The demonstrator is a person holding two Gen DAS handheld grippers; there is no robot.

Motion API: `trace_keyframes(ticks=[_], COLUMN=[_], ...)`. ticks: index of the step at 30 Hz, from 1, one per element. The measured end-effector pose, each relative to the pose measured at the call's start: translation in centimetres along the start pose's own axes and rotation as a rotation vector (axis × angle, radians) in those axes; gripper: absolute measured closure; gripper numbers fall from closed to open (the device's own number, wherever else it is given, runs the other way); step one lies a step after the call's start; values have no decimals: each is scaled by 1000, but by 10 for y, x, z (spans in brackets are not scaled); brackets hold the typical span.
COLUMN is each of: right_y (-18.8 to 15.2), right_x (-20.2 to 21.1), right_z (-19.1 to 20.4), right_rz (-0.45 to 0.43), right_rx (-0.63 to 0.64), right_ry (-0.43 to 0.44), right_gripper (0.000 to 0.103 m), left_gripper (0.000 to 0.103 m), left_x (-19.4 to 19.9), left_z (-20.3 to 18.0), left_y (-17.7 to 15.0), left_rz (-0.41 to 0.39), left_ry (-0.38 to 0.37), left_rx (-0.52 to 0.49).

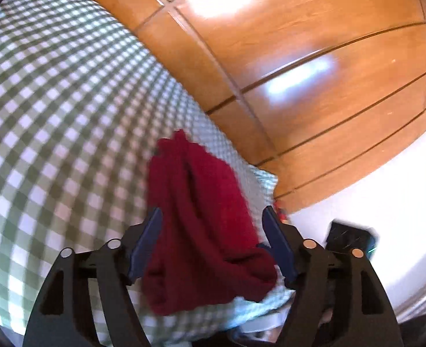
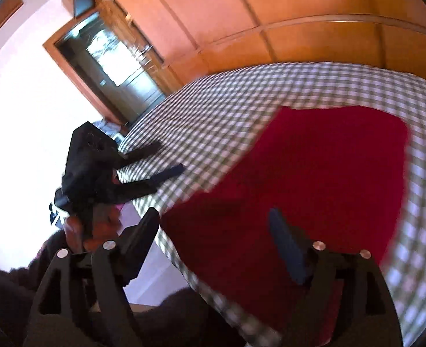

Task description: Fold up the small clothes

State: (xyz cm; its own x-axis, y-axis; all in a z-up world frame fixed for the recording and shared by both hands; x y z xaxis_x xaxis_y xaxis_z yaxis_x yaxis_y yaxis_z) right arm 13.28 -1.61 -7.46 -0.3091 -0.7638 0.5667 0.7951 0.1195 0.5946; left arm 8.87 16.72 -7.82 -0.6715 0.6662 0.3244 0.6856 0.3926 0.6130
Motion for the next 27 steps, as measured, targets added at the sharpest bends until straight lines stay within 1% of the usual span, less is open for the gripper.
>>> trace_keyframes(ticks=[2, 4, 5, 7, 8, 11, 13, 14, 15, 17, 18, 19, 20, 21, 22, 24, 25, 26, 27], right_y=[-14, -28, -39, -59, -64, -82, -90, -90, -90, -80, -75, -69, -64, -63, -63, -75, -73, -75, -76], right_x=[21, 36, 45, 50, 56, 45, 37, 30, 25, 12, 8, 9, 8, 5, 1, -7, -20, -26, -32], right_z=[-22, -42, -55, -74, -82, -94, -98, -96, -96, -99, -102, -101, -98, -91, -87, -91, -95, -98, -98], right_rz=[-29, -40, -43, -36, -30, -3, 5, 9, 10, -9, -18, -25, -35, -37, -35, 13, 35, 38, 36], right_rx=[-21, -36, -43, -43, -47, -69, -55, -52, -53, -73, -95, -110, -120, -111, -91, -64, -81, -95, -98], right_ry=[-61, -131, -184, -263, -284, -326, -346, -351, -356, -377, -376, -369, -358, -353, -358, -409, -415, -411, -409], right_gripper=[23, 22, 22, 22, 22, 22, 22, 23, 23, 36, 39, 50, 60, 65, 75, 78, 79, 79, 79], left_gripper=[29, 27, 26, 25, 24, 24, 24, 34, 41, 70, 75, 83, 85, 86, 87, 88, 88, 88, 88], left_x=[1, -3, -10, -22, -31, -57, -68, -71, -73, -74, -74, -71, -65, -60, -58, -47, -44, -46, -50], left_z=[-14, -25, -31, -39, -42, -42, -40, -40, -41, -42, -42, -44, -47, -51, -52, -47, -40, -28, -13], left_y=[5, 6, 5, 1, -5, -25, -39, -43, -45, -46, -46, -46, -43, -42, -41, -47, -54, -66, -81], left_rz=[7, 31, 61, 117, 163, 298, 355, 369, 375, 367, 359, 343, 315, 292, 279, 264, 268, 289, 324], left_ry=[-49, -71, -84, -89, -85, -44, -5, 3, 4, 28, 34, 36, 41, 41, 40, 69, 85, 103, 143], left_rx=[-1, -13, -19, -38, -51, -66, -85, -94, -104, -127, -137, -148, -168, -185, -192, -209, -202, -181, -168])
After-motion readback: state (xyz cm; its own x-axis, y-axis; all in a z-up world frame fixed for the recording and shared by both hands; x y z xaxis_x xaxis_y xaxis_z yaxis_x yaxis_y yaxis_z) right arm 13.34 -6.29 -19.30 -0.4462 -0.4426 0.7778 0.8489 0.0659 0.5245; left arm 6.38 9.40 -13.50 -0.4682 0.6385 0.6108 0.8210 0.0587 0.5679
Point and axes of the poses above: each gripper's, at about its wrist camera, not at the fingertips, and x roughly against the way its jaws point, z to its left, y to its top, the point moved 8 cm from there along -x, roughly the way its jaws point, and after that the axes turned 10 degrees about -x, right-handed, at the moved point
